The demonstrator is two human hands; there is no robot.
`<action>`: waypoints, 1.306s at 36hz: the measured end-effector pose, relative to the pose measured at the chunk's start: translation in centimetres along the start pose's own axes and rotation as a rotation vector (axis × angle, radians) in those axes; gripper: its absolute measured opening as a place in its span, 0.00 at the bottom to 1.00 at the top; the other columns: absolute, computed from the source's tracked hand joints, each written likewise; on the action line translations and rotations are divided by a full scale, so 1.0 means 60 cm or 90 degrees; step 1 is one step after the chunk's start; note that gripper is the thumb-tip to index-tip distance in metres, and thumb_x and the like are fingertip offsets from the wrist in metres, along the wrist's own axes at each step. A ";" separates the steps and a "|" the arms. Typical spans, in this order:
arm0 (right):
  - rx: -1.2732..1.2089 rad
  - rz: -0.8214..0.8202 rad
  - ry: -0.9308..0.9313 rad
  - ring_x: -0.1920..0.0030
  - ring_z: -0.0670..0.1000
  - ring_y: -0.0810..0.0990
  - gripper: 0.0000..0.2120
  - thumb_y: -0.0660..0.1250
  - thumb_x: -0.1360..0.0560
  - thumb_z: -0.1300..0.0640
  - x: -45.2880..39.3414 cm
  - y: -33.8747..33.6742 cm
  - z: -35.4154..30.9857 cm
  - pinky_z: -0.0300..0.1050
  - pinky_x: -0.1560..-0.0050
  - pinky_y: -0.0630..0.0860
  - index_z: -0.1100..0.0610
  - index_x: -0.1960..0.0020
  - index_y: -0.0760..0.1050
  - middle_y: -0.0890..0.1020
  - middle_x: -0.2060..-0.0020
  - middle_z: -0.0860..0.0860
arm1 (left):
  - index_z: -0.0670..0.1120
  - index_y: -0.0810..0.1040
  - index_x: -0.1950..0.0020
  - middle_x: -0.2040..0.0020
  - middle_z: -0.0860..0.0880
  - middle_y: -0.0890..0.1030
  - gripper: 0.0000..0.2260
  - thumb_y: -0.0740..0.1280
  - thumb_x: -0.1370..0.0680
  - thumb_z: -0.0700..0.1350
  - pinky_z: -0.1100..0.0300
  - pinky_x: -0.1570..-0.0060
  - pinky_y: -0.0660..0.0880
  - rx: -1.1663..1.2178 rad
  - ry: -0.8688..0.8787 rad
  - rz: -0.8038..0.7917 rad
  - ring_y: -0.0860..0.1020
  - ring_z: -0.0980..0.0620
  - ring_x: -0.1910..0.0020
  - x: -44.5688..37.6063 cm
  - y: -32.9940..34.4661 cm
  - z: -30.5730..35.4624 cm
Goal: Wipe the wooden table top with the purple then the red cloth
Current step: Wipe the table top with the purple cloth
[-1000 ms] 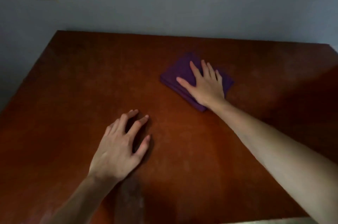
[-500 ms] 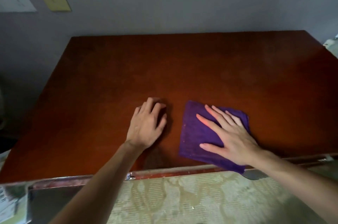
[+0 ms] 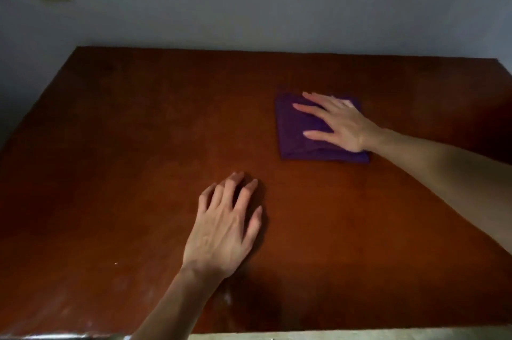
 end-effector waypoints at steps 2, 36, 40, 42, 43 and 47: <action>-0.011 -0.002 0.026 0.18 0.50 0.51 0.39 0.42 0.26 0.21 -0.041 -0.011 0.041 0.56 0.21 0.50 0.35 0.19 0.50 0.52 0.17 0.46 | 0.52 0.68 0.24 0.27 0.48 0.70 0.23 0.52 0.17 0.58 0.51 0.29 0.59 -0.012 -0.013 -0.021 0.69 0.48 0.29 -0.002 0.004 -0.001; -0.018 0.142 0.327 0.17 0.54 0.52 0.45 0.41 0.28 0.21 0.337 0.043 -0.089 0.56 0.20 0.52 0.43 0.17 0.52 0.55 0.17 0.54 | 0.54 0.66 0.24 0.28 0.48 0.66 0.25 0.53 0.19 0.61 0.46 0.31 0.63 -0.005 -0.023 -0.019 0.69 0.44 0.31 -0.003 -0.008 0.005; -0.020 0.120 0.274 0.17 0.52 0.48 0.43 0.41 0.26 0.21 0.446 0.059 -0.146 0.55 0.20 0.48 0.41 0.17 0.49 0.51 0.16 0.51 | 0.51 0.68 0.24 0.28 0.44 0.69 0.26 0.52 0.19 0.60 0.44 0.35 0.66 -0.045 -0.018 -0.015 0.72 0.40 0.33 0.000 -0.010 0.014; -0.024 0.100 0.238 0.17 0.51 0.46 0.41 0.43 0.25 0.21 0.464 0.061 -0.149 0.55 0.20 0.47 0.40 0.17 0.47 0.49 0.16 0.50 | 0.48 0.68 0.24 0.28 0.41 0.69 0.26 0.51 0.18 0.59 0.43 0.35 0.66 -0.070 -0.020 -0.015 0.72 0.38 0.34 0.001 -0.011 0.022; -0.026 0.089 0.220 0.17 0.51 0.45 0.41 0.43 0.25 0.21 0.463 0.061 -0.146 0.55 0.20 0.46 0.39 0.17 0.46 0.48 0.16 0.49 | 0.47 0.68 0.24 0.28 0.40 0.70 0.27 0.51 0.18 0.58 0.42 0.36 0.67 -0.075 -0.031 -0.017 0.72 0.37 0.34 0.000 -0.011 0.027; -0.021 0.035 0.134 0.17 0.49 0.43 0.38 0.49 0.24 0.22 0.441 0.056 -0.115 0.58 0.19 0.47 0.35 0.18 0.45 0.45 0.16 0.45 | 0.42 0.72 0.32 0.39 0.38 0.73 0.23 0.54 0.19 0.56 0.41 0.41 0.68 -0.030 -0.129 0.019 0.73 0.37 0.41 -0.013 -0.014 0.067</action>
Point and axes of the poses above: each hand's wrist, its own x-axis away from the middle knuckle, its own y-axis out of the palm, z = x × y, the point moved 8 cm from there along -x, towards the middle knuckle
